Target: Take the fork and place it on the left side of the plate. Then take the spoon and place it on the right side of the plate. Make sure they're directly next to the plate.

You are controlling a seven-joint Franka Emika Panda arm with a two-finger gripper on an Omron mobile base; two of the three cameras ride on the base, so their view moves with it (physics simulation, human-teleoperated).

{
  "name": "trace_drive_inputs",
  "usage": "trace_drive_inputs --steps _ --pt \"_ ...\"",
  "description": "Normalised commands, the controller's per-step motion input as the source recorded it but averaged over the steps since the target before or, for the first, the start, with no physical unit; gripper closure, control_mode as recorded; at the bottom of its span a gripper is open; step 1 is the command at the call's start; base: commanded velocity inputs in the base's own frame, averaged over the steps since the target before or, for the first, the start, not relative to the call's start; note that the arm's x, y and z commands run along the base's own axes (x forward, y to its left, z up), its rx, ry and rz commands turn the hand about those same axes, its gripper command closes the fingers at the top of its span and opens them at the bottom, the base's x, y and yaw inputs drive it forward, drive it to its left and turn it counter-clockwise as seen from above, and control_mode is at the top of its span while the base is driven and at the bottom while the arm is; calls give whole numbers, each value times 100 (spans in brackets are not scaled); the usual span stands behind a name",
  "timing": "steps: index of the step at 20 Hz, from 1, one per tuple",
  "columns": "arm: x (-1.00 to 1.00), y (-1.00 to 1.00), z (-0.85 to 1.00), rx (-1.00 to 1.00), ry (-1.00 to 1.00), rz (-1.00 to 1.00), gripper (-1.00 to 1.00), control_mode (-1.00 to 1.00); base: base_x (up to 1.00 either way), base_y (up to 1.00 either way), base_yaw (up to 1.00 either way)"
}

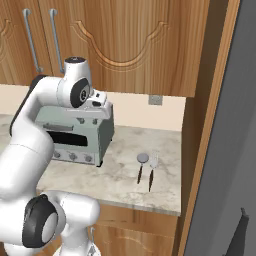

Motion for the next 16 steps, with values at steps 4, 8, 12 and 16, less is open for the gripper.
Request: trace_drive_inputs --steps 4,8,12,16 --pt "-31 -7 -10 0 0 -1 -100 -100 0 0 0" --pt "-33 -68 -72 0 0 -11 -100 -100 0 0 0" --pt "-6 -78 -73 0 5 -14 -100 -100 0 0 0" --pt "9 -58 -59 0 11 -11 -100 -100 0 0 0"
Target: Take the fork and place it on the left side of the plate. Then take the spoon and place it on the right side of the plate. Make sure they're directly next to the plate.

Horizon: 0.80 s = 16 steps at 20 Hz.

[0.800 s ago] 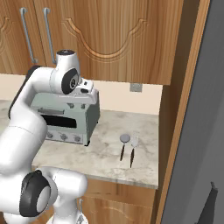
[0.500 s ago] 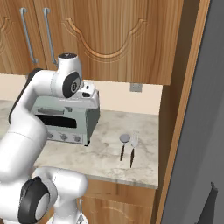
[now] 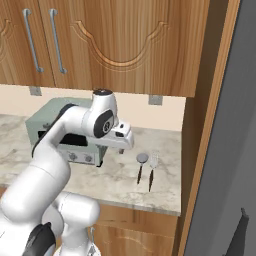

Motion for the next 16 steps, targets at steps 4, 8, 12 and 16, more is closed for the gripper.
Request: trace_drive_inputs --steps 4,8,12,16 --pt "20 -64 -47 0 9 -3 -100 -100 0 0 0" --pt "27 -40 -36 0 8 0 -100 -100 0 0 0" --pt "11 -22 -41 0 2 0 -100 -100 0 0 0" --pt "14 0 -42 0 0 1 -100 -100 0 0 0"
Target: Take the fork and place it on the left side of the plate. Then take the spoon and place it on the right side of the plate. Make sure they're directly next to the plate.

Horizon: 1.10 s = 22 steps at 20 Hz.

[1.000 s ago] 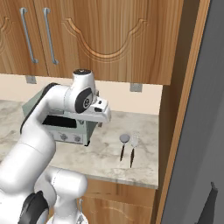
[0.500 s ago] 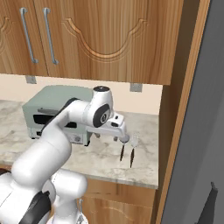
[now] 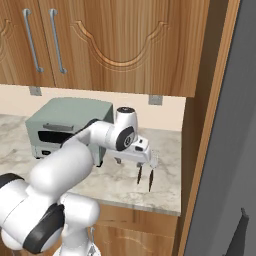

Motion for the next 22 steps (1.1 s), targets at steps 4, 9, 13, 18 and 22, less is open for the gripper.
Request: trace_drive_inputs --steps 4,9,13,18,22 --pt "16 -5 -27 0 0 5 -100 -100 0 0 0" --pt "19 -9 -26 0 0 6 -100 -100 0 0 0" --pt "27 -11 -18 0 0 7 -100 -100 0 0 0" --pt "32 -5 -22 0 0 5 -100 -100 0 0 0" --pt "32 -5 -25 0 0 4 -100 -100 0 0 0"
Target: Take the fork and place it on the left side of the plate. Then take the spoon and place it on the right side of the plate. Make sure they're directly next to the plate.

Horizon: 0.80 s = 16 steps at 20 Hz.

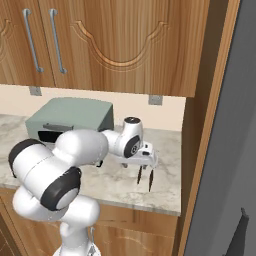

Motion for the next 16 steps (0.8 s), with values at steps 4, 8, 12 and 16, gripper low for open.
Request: trace_drive_inputs --steps 4,8,12,16 --pt "26 -6 -23 0 0 3 -100 -100 0 0 0" --pt "18 -6 -23 0 0 1 -100 -100 0 0 0" --pt "16 -6 -23 0 0 0 -100 -100 0 0 0" --pt "12 -6 -20 0 0 0 -100 -100 0 0 0"
